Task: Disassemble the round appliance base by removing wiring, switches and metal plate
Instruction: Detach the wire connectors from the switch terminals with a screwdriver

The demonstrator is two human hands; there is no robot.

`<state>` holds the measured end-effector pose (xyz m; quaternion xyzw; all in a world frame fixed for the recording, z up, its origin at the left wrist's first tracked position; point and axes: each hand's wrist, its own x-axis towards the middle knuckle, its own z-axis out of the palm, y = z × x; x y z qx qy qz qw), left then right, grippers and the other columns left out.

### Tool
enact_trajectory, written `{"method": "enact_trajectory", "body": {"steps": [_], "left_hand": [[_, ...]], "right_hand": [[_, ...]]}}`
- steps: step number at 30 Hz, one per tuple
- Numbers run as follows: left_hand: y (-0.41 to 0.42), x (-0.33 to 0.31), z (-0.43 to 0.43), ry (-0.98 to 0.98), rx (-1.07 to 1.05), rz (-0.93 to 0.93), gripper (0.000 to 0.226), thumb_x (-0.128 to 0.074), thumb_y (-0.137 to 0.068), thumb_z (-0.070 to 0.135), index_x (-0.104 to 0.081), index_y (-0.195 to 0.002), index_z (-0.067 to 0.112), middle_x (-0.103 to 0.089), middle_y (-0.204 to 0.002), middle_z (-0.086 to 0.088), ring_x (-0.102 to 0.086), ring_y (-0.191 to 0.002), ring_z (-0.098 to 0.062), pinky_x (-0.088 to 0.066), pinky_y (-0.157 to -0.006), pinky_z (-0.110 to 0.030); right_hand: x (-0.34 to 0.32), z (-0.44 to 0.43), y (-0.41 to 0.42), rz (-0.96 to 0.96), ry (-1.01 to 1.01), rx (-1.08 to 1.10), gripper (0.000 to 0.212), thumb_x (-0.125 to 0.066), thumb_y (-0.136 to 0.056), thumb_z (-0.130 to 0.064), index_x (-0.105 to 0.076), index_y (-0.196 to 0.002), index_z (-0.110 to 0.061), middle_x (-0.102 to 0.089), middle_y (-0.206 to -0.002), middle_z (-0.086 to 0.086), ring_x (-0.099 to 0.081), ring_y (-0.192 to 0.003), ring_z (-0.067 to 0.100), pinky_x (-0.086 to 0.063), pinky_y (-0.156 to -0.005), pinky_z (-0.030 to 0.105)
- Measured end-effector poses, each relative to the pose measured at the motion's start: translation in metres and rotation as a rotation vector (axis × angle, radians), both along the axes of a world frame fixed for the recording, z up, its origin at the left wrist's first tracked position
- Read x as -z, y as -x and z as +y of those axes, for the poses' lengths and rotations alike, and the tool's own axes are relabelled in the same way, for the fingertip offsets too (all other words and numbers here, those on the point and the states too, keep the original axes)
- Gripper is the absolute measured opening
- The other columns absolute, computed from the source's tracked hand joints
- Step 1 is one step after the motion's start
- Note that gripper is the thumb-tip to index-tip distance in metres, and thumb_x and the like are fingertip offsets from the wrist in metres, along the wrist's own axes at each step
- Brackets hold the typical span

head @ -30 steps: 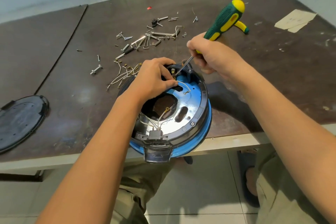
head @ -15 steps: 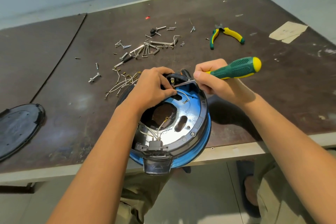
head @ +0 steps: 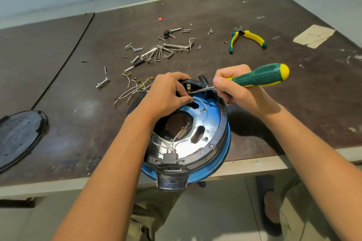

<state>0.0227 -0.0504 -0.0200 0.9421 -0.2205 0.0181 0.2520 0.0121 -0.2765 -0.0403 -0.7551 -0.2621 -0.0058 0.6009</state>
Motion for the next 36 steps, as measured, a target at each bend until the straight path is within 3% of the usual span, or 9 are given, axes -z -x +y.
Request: {"method": "enact_trajectory", "body": {"steps": [7, 13, 20, 27, 31, 34, 36], "left_hand": [[0.0, -0.002, 0.0, -0.013, -0.006, 0.013, 0.005, -0.081, -0.082, 0.02, -0.084, -0.085, 0.018, -0.065, -0.126, 0.007, -0.061, -0.102, -0.01, -0.048, -0.089, -0.025], [0.001, -0.002, -0.001, -0.006, -0.024, 0.015, 0.005, -0.081, -0.082, 0.018, -0.084, -0.085, 0.017, -0.065, -0.128, 0.006, -0.06, -0.105, -0.011, -0.047, -0.09, -0.025], [0.003, -0.002, -0.002, -0.003, -0.043, 0.015, 0.005, -0.081, -0.081, 0.018, -0.083, -0.085, 0.015, -0.064, -0.127, 0.009, -0.057, -0.107, -0.007, -0.04, -0.088, -0.017], [0.005, -0.004, -0.003, -0.004, -0.05, 0.046, 0.008, -0.081, -0.081, 0.017, -0.083, -0.089, 0.015, -0.063, -0.131, 0.006, -0.057, -0.111, -0.01, -0.045, -0.095, -0.024], [0.005, -0.004, -0.003, -0.01, -0.059, 0.037, 0.008, -0.082, -0.081, 0.018, -0.083, -0.088, 0.016, -0.063, -0.132, 0.006, -0.056, -0.113, -0.011, -0.041, -0.093, -0.021], [0.004, -0.004, -0.003, -0.018, -0.055, 0.041, 0.007, -0.081, -0.082, 0.019, -0.083, -0.089, 0.017, -0.062, -0.133, 0.006, -0.056, -0.114, -0.011, -0.041, -0.093, -0.021], [0.004, -0.004, -0.003, -0.019, -0.053, 0.041, 0.008, -0.081, -0.082, 0.019, -0.083, -0.089, 0.018, -0.062, -0.133, 0.006, -0.054, -0.111, -0.007, -0.04, -0.092, -0.02]], "right_hand": [[-0.009, 0.002, -0.003, 0.09, -0.04, 0.024, 0.042, -0.051, -0.098, -0.019, -0.05, -0.058, -0.006, -0.046, -0.047, 0.002, -0.036, -0.04, 0.016, -0.029, -0.043, 0.02], [-0.015, 0.013, -0.003, 0.153, -0.15, 0.118, 0.044, -0.051, -0.094, -0.019, -0.045, -0.057, 0.004, -0.041, -0.047, 0.011, -0.031, -0.031, 0.014, -0.027, -0.041, 0.014], [-0.021, 0.023, -0.003, 0.301, -0.258, 0.213, 0.034, -0.054, -0.087, -0.021, -0.045, -0.056, -0.01, -0.034, -0.04, 0.006, -0.023, -0.03, 0.015, -0.025, -0.04, 0.012], [-0.029, 0.024, -0.007, 0.367, -0.24, 0.21, 0.029, -0.055, -0.081, -0.025, -0.046, -0.055, -0.017, -0.035, -0.043, 0.004, -0.021, -0.032, 0.015, -0.023, -0.041, 0.013], [-0.024, 0.021, -0.005, 0.305, -0.232, 0.162, 0.035, -0.055, -0.089, -0.021, -0.045, -0.057, -0.011, -0.036, -0.043, 0.006, -0.024, -0.033, 0.016, -0.025, -0.042, 0.014], [-0.021, 0.011, 0.002, 0.13, -0.096, 0.102, 0.047, -0.053, -0.101, -0.013, -0.045, -0.057, 0.002, -0.039, -0.046, 0.011, -0.032, -0.037, 0.02, -0.027, -0.042, 0.02], [-0.021, 0.007, 0.006, 0.043, -0.008, 0.048, 0.05, -0.052, -0.104, -0.01, -0.046, -0.055, 0.001, -0.044, -0.046, 0.009, -0.038, -0.042, 0.016, -0.032, -0.045, 0.021]]}}
